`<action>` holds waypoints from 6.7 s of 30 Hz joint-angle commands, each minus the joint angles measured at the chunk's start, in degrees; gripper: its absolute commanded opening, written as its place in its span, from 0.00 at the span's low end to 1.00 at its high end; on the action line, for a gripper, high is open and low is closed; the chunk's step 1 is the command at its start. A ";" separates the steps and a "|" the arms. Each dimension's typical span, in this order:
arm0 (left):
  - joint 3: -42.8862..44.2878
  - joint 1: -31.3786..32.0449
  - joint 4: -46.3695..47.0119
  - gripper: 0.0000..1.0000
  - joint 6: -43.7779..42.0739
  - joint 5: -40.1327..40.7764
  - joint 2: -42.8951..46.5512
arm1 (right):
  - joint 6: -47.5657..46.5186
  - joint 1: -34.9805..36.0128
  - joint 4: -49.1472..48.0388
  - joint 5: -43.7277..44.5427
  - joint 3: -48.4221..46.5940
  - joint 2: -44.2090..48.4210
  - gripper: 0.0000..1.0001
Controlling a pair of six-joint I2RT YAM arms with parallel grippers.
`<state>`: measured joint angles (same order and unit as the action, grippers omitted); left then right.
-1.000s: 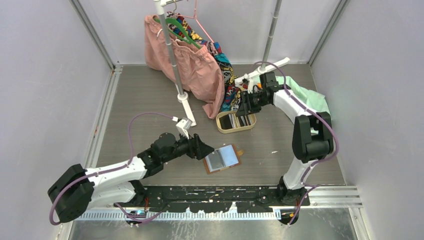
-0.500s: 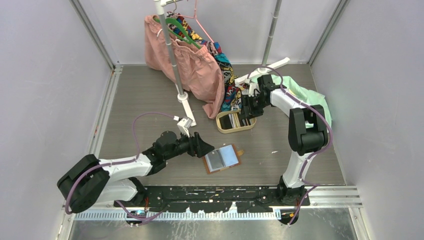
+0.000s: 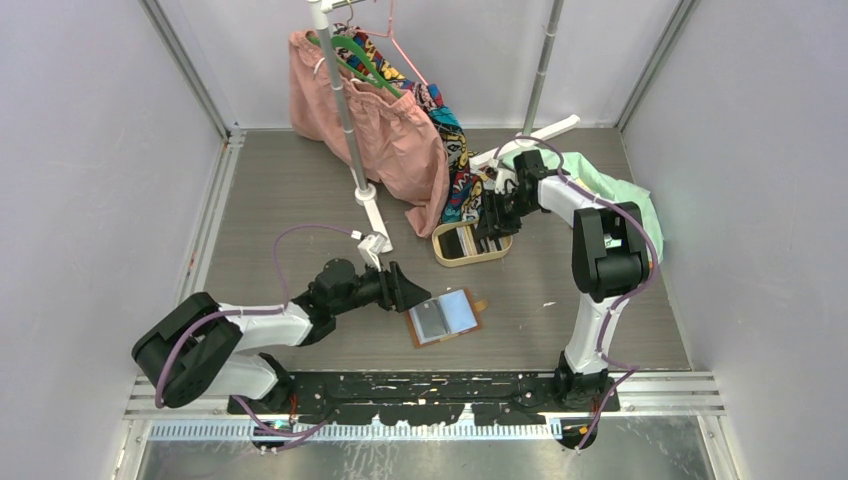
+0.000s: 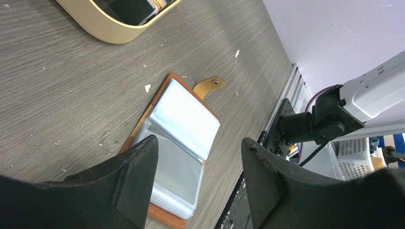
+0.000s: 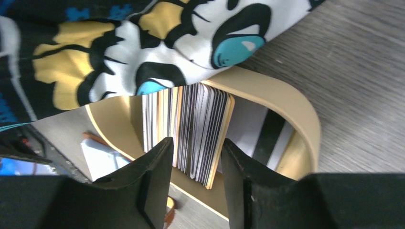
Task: Put the credit cards into the card holder
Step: Pick up the credit card from the storage box, then insert the credit card into the card holder.
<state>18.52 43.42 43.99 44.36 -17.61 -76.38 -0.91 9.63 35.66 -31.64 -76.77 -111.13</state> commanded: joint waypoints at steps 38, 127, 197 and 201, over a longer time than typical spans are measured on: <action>3.01 -1.76 11.82 0.59 5.39 -7.57 -7.02 | 12.84 -2.78 -7.51 -27.41 0.78 -1.48 0.41; 13.23 2.14 27.55 0.00 15.25 -10.88 -15.53 | -5.24 -1.08 -1.11 -45.12 20.41 33.95 0.37; 16.78 13.22 -51.21 0.34 15.42 25.95 -5.91 | 27.24 10.98 -36.79 -18.76 45.16 21.76 0.01; 17.18 13.18 -50.83 0.33 15.20 26.04 -6.64 | 28.02 10.51 -36.10 -19.81 45.77 21.46 0.01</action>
<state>34.79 56.86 -3.92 61.14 5.45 -81.62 26.37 20.43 0.03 -49.80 -31.86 -89.67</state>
